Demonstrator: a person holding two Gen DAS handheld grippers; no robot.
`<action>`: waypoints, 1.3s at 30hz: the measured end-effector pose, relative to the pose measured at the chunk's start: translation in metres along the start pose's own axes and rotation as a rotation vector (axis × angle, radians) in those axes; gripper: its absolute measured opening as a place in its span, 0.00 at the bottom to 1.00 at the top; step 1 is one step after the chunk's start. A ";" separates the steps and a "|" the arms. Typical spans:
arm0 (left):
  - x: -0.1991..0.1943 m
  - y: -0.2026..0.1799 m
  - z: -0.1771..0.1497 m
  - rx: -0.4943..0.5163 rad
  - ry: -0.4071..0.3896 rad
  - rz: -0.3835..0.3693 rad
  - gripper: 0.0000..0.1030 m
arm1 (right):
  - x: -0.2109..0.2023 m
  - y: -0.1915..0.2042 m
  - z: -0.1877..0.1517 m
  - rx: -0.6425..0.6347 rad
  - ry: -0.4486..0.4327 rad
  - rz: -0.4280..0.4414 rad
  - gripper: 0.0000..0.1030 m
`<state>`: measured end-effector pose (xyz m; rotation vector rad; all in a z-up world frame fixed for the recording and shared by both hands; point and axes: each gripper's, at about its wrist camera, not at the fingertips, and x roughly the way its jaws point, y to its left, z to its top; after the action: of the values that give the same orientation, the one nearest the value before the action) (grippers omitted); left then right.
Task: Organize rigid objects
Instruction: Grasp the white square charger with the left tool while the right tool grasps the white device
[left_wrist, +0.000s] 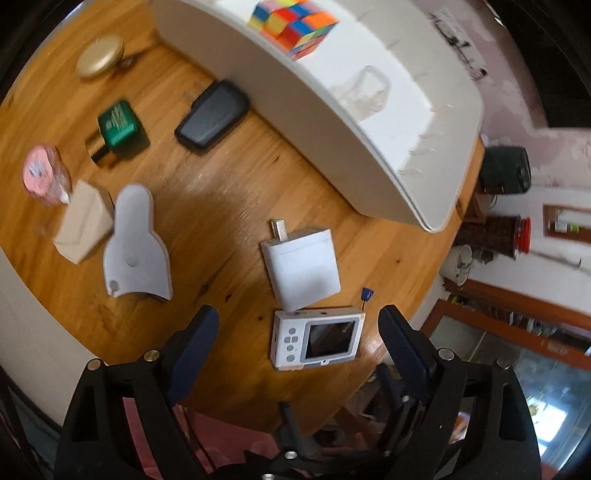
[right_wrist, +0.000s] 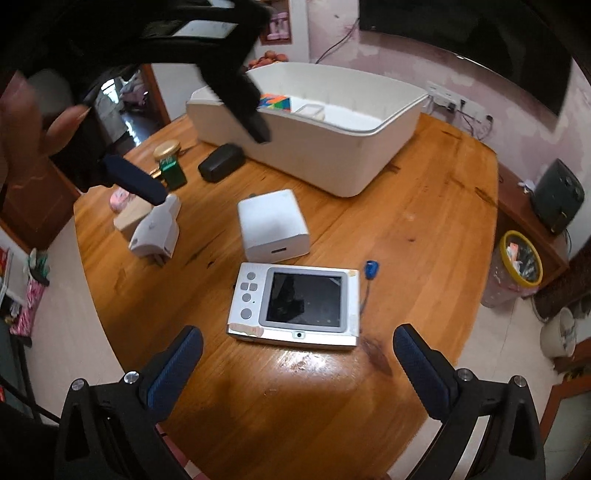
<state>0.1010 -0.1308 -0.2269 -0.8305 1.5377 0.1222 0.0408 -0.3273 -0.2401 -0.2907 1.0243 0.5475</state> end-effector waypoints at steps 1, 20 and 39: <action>0.004 0.003 0.001 -0.027 0.013 -0.019 0.88 | 0.003 0.001 0.000 -0.008 0.000 0.003 1.00; 0.042 0.010 0.021 -0.217 0.083 -0.071 0.88 | 0.036 -0.011 0.002 -0.047 0.075 0.064 1.00; 0.054 0.017 0.029 -0.284 0.119 0.027 0.82 | 0.046 -0.017 0.006 -0.049 0.107 0.132 0.99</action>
<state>0.1197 -0.1257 -0.2874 -1.0566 1.6672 0.3217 0.0734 -0.3251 -0.2778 -0.2994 1.1406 0.6826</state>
